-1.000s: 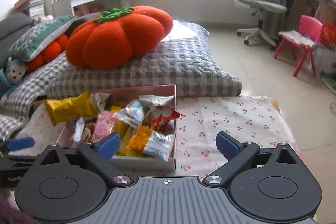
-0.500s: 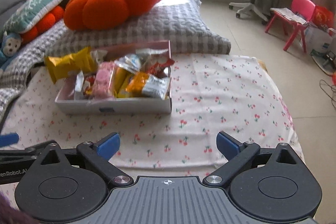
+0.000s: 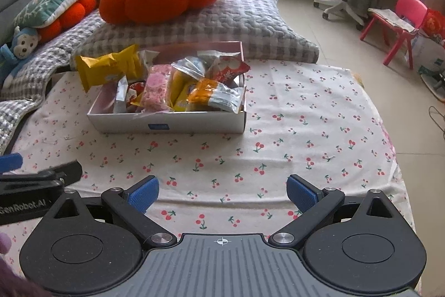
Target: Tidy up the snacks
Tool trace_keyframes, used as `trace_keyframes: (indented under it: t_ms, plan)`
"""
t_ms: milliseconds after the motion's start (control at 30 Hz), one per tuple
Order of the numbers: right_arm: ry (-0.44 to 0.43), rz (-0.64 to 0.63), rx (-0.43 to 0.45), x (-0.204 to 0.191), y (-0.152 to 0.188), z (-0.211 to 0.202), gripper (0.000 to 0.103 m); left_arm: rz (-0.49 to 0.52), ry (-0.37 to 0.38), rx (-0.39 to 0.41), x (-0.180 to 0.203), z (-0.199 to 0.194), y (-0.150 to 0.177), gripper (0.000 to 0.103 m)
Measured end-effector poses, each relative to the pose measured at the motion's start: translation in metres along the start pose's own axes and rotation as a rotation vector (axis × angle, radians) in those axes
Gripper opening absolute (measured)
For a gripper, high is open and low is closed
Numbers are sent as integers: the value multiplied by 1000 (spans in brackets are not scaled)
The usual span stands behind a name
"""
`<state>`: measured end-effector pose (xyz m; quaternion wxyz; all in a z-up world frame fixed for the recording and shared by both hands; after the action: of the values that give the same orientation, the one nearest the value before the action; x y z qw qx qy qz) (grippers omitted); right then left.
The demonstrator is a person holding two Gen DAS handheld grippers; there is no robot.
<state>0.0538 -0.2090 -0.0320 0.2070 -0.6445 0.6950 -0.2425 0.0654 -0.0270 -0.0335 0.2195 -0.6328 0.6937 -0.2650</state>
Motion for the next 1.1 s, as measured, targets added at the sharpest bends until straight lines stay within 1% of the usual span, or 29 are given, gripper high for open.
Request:
trace_keyframes:
  t_ms: [100, 367, 667, 1100]
  plan:
    - [-15, 5, -10, -2, 1, 0, 100, -8, -3, -1, -1, -2, 0, 103]
    - [-22, 5, -9, -5, 2, -2, 100, -25, -11, 0, -3, -1, -1, 103]
    - [-17, -7, -10, -5, 1, -1, 100, -32, -20, -5, -4, 0, -1, 103]
    - [-17, -9, -14, -6, 2, 0, 100, -35, -11, -12, -4, -2, 1, 103]
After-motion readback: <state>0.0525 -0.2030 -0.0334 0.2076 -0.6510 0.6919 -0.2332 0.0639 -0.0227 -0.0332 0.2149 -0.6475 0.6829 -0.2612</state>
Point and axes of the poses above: each gripper's, at about its wrist camera, not at the fingertips, and z roughly the way its jaws point, x to its right, y to its underside, the point moved 6 cm from there along z, roughly the way its jaws point, and after that the axes turned 7 degrees about y, right-handed, at the moved point
